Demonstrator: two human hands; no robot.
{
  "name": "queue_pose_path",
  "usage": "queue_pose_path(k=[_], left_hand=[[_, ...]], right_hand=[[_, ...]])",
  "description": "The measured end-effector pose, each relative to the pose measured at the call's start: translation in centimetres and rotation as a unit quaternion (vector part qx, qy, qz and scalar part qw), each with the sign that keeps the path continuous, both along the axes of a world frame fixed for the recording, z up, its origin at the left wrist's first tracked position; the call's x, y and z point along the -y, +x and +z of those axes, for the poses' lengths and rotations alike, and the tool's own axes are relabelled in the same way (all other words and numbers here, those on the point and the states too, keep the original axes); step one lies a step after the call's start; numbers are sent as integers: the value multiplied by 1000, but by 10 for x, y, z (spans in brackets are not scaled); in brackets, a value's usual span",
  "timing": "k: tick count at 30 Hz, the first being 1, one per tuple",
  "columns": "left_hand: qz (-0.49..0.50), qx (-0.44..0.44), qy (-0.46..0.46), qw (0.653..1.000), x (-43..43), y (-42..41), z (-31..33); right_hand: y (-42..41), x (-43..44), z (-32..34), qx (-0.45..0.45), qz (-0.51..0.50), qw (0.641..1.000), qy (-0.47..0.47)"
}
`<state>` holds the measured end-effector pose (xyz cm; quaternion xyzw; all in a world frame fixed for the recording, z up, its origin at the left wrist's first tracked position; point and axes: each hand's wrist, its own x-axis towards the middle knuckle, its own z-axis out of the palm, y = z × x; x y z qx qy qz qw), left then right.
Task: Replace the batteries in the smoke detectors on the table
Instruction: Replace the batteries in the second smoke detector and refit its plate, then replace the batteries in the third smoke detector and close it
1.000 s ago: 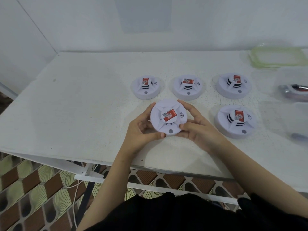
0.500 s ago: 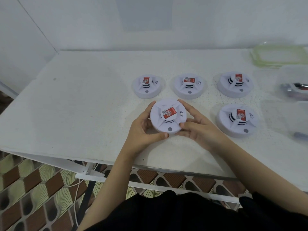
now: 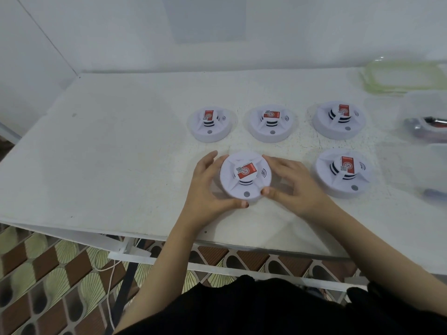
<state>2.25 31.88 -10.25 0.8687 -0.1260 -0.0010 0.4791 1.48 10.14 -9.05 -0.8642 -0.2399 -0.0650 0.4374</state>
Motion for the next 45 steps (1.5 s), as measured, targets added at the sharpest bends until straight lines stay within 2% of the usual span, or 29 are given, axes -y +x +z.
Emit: queue_pose_path(k=[2, 5, 9, 11, 13, 15, 17, 19, 21, 23, 26, 28, 29, 31, 34, 37, 39, 41, 43, 45], left_hand=[[-9, -3, 35, 999, 2, 0, -1], [-21, -20, 64, 998, 1, 5, -3], [-61, -6, 90, 994, -3, 10, -1], [-48, 18, 80, 995, -4, 8, 1], [-10, 37, 79, 996, -8, 10, 1], [41, 50, 105, 992, -14, 14, -2], [78, 63, 144, 984, -19, 19, -4], [92, 65, 160, 981, -20, 20, -4], [96, 64, 163, 980, -19, 19, -6], [100, 61, 167, 979, -18, 19, -5], [107, 48, 160, 980, -17, 17, -3], [108, 37, 153, 982, -17, 17, -1], [107, 29, 154, 982, -17, 17, 1], [99, 17, 176, 979, -17, 19, 6], [91, 21, 202, 975, -6, 24, 22], [80, 77, 175, 978, 14, 29, 43], [70, 138, 153, 976, 32, 32, 57], [38, 140, 110, 983, 55, 30, 73], [-28, 91, 50, 994, 77, 25, 87], [-80, 52, 0, 995, 97, 21, 93]], right_hand=[[-1, 4, -7, -12, -28, 997, -66], [-3, 4, -14, -37, -35, 993, -106], [-5, 5, -3, -76, -39, 993, -83], [-4, 10, 8, -101, -60, 992, -53], [2, 19, 22, -67, -98, 992, -38], [16, 34, 33, -2, -142, 986, -84], [37, 53, 42, 4, -191, 971, -145], [60, 70, 48, -37, -245, 945, -212], [78, 81, 51, -104, -306, 904, -281], [89, 87, 49, -171, -336, 877, -297], [100, 98, 39, -201, -335, 881, -266], [102, 103, 39, -186, -338, 895, -225], [101, 104, 42, -184, -342, 904, -176], [94, 102, 49, -202, -348, 916, 2], [73, 96, 65, -239, -266, 887, 294], [52, 90, 78, -273, -143, 834, 457], [40, 85, 83, -295, -80, 782, 543], [29, 79, 86, -313, -47, 736, 598], [20, 75, 89, -317, -31, 723, 612], [11, 73, 89, -310, -15, 727, 612]])
